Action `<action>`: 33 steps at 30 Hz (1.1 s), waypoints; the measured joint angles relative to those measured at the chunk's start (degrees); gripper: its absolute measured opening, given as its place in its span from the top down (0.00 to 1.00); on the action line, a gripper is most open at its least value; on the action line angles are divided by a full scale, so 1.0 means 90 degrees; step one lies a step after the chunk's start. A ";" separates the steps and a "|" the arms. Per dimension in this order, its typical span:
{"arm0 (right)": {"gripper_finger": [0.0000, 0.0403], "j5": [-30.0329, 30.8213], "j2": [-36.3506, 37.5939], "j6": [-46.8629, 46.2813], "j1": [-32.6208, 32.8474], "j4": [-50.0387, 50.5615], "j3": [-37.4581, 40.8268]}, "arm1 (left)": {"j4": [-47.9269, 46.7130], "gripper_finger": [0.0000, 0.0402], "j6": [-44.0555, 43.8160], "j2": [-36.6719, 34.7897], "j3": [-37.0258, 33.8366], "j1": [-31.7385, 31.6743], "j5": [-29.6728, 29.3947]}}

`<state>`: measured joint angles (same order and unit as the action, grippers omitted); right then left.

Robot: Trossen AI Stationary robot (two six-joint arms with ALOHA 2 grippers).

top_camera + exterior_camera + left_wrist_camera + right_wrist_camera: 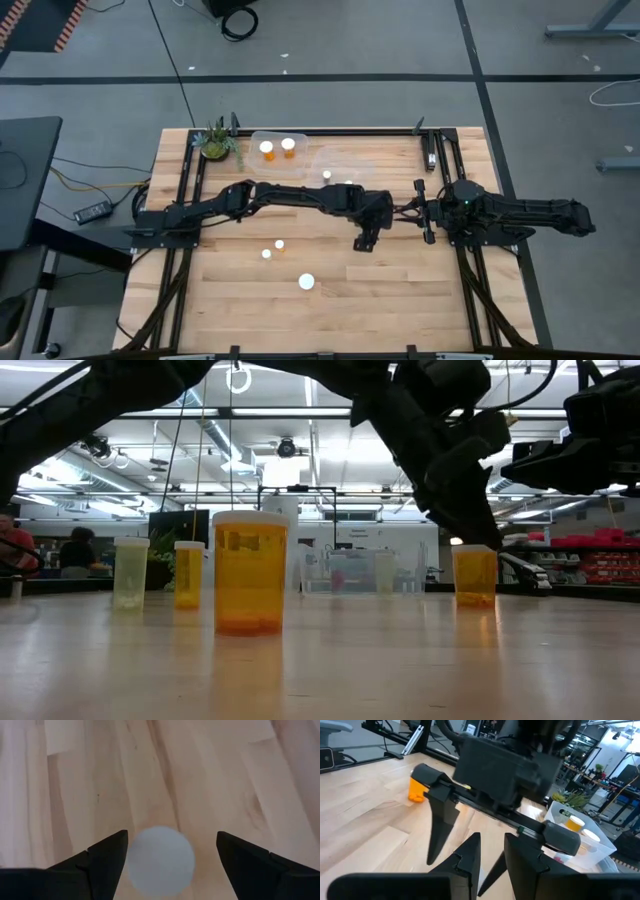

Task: Pick and place medicine bottles into bin by pill shape (circle, oval)
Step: Put the top big orange pill bottle into the left transparent bin

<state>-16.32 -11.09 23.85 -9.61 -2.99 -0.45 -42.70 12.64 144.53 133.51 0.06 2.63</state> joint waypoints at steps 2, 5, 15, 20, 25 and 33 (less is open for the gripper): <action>0.77 0.0000 0.0000 0.0001 0.0000 0.0001 0.0002 | -0.0070 0.22 0.0002 0.0000 0.0000 -0.0032 -0.0003; 0.77 0.0000 0.0000 0.0001 0.0000 -0.0001 0.0002 | -0.0124 0.22 0.0046 0.0000 0.0000 -0.0047 -0.0004; 0.77 0.0000 0.0000 0.0001 0.0000 0.0001 0.0001 | -0.0285 0.23 0.0115 0.0000 0.0000 -0.0054 -0.0002; 0.77 0.0000 0.0000 0.0000 0.0000 0.0001 0.0000 | -0.0244 0.26 -0.0004 -0.0002 -0.0092 -0.0059 -0.0002; 0.77 0.0000 0.0000 0.0001 0.0000 0.0001 0.0000 | -0.0229 0.28 -0.0129 0.0000 -0.0129 -0.0056 0.0007; 0.77 0.0000 0.0000 0.0001 0.0000 0.0001 0.0000 | -0.0245 0.32 -0.0133 0.0000 -0.0131 -0.0059 0.0003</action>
<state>-16.32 -11.09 23.86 -9.61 -2.98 -0.45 -44.91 11.45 144.53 132.33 -0.47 2.66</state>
